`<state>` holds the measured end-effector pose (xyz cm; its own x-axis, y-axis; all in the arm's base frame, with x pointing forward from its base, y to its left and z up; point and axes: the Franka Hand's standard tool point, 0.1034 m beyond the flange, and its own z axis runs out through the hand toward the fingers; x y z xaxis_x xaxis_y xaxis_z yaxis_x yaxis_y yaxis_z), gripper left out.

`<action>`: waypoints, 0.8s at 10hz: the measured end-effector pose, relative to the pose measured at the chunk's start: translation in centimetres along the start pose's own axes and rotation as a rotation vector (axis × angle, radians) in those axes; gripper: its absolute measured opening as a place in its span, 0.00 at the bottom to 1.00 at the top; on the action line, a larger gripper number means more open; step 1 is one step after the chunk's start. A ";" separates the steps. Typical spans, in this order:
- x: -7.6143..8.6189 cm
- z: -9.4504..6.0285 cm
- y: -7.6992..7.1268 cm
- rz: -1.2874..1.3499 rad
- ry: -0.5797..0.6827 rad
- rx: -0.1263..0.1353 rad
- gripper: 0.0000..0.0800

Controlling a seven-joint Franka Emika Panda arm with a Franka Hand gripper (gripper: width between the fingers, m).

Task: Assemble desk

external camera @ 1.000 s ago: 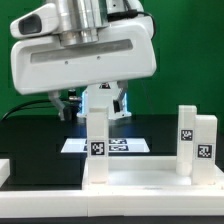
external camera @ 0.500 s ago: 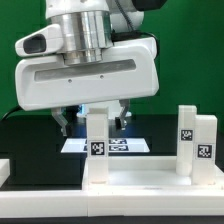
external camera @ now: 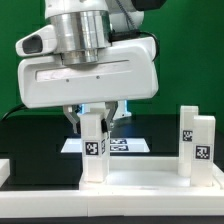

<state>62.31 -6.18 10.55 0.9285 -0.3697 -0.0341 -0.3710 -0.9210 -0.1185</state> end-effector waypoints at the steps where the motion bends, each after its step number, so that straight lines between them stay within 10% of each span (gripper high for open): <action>1: 0.0 0.0 -0.1 0.053 0.003 0.000 0.36; 4: 0.0 0.3 -1.4 0.650 0.063 0.003 0.36; 8: 0.2 0.4 -1.3 1.155 0.056 0.083 0.36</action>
Offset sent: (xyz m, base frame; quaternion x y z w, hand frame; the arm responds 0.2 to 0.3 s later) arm -0.0006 0.0116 0.0033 -0.0562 0.0544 0.4145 0.9067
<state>63.03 -4.98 10.34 0.0350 -0.9920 -0.1210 -0.9936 -0.0215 -0.1105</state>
